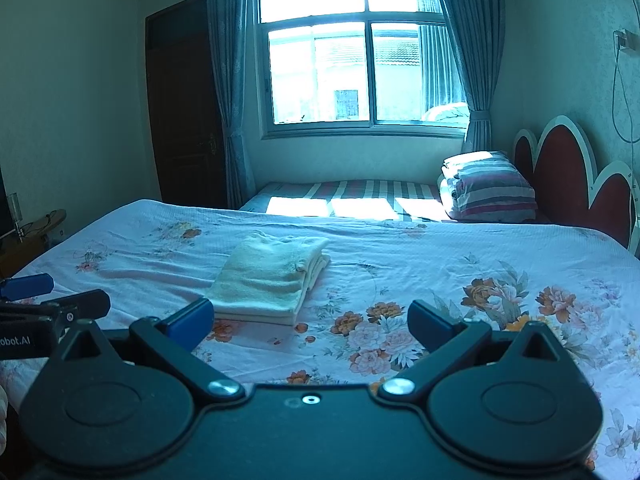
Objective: Fold small clothes
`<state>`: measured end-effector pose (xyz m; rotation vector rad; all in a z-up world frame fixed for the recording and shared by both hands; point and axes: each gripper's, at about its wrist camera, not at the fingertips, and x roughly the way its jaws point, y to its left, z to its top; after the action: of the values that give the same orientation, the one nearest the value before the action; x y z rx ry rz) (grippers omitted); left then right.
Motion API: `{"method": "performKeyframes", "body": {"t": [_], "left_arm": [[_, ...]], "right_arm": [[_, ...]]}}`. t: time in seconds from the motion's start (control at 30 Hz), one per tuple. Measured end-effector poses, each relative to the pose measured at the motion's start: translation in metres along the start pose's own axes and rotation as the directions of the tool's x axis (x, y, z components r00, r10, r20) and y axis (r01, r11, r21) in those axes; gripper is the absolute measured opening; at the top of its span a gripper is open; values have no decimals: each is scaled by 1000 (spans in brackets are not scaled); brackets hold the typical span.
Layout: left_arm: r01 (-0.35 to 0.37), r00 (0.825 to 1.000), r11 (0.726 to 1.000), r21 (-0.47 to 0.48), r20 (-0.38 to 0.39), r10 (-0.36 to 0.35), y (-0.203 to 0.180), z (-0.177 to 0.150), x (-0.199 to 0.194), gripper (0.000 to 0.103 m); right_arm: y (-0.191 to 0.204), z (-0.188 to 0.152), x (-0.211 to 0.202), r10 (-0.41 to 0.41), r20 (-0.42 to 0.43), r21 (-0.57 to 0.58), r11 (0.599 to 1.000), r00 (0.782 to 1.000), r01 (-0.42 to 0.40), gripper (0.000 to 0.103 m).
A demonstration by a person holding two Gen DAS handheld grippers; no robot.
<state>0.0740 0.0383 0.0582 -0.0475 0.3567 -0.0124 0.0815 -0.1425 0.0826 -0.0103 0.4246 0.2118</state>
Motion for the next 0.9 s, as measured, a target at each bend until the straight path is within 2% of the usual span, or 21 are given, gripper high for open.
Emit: {"method": "performKeyframes", "body": {"t": [0.9], "left_arm": [[14,1000,1000,-20,-7,-14,4,-4,2,103]], "right_arm": [[-4,-1,-1,8,-7,-11,1000,1000,-8,103]]}}
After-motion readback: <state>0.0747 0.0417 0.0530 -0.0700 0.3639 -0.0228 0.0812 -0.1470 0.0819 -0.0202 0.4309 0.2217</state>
